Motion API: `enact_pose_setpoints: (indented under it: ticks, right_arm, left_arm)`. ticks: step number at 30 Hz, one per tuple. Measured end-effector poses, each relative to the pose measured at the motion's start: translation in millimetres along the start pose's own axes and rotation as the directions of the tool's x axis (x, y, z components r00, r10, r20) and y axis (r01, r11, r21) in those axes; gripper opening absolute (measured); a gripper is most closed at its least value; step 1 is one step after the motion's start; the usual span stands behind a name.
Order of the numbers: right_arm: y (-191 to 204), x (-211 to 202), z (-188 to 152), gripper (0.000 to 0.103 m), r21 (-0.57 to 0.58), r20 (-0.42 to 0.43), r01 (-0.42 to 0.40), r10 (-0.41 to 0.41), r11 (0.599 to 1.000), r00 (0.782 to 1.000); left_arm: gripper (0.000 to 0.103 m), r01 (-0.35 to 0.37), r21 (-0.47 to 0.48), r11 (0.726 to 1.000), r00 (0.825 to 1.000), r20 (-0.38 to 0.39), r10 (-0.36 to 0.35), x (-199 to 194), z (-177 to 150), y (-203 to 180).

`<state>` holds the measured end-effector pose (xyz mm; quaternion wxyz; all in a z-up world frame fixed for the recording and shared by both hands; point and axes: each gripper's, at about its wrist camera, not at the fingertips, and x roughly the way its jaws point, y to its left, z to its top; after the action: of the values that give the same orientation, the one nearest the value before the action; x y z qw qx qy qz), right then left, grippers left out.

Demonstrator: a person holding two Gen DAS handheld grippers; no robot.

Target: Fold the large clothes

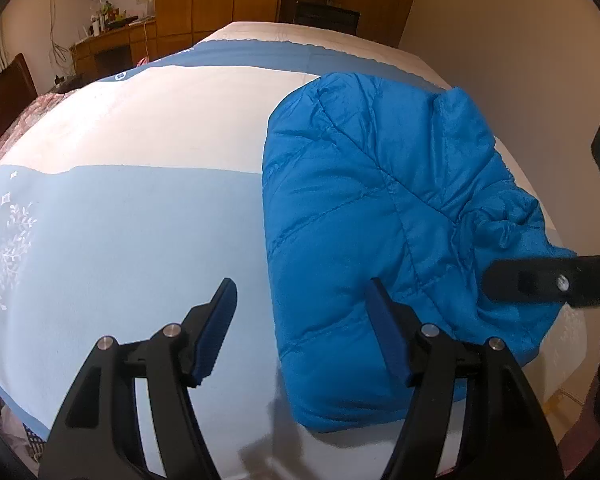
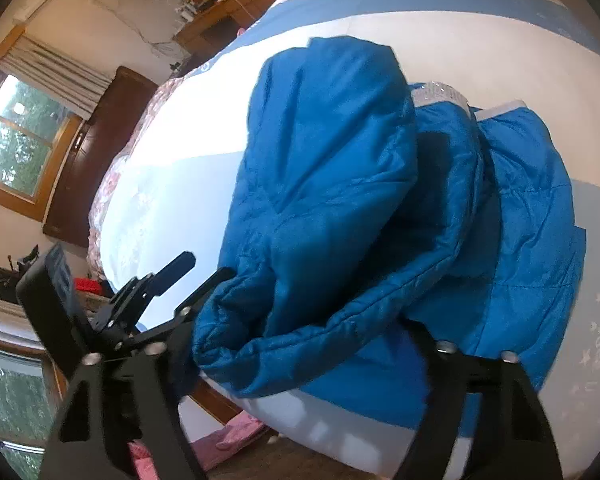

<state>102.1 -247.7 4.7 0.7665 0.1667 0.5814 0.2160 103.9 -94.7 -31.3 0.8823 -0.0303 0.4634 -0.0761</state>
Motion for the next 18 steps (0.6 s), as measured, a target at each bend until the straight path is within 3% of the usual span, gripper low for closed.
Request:
enact_pose_setpoints:
  ticks: [3,6,14,18]
  right_arm:
    - [-8.9,-9.4,2.3,0.031,0.015,0.039,-0.018,0.018,1.000,0.999]
    - [-12.0,-25.1,1.7,0.022,-0.005,0.092,-0.009,0.009,1.000,0.996]
    - [-30.8,-92.0,-32.9,0.018,-0.022,0.274,0.015,-0.008,1.000,0.962]
    - [-62.6,-105.2,-52.6,0.018,0.046,0.298,0.016,-0.029,0.999,0.954]
  left_arm:
    - [0.066,0.003,0.000,1.000,1.000,0.001,-0.003,-1.6,-1.0,-0.4]
    - [0.066,0.013,0.000,1.000,1.000,0.011,-0.013,-6.2,-0.4,-4.0]
    - [0.066,0.039,0.030,0.999,0.998,0.043,-0.041,-18.8,1.8,-25.1]
    - [0.066,0.064,0.060,0.996,0.997,0.044,-0.067,-19.1,-0.1,-44.9]
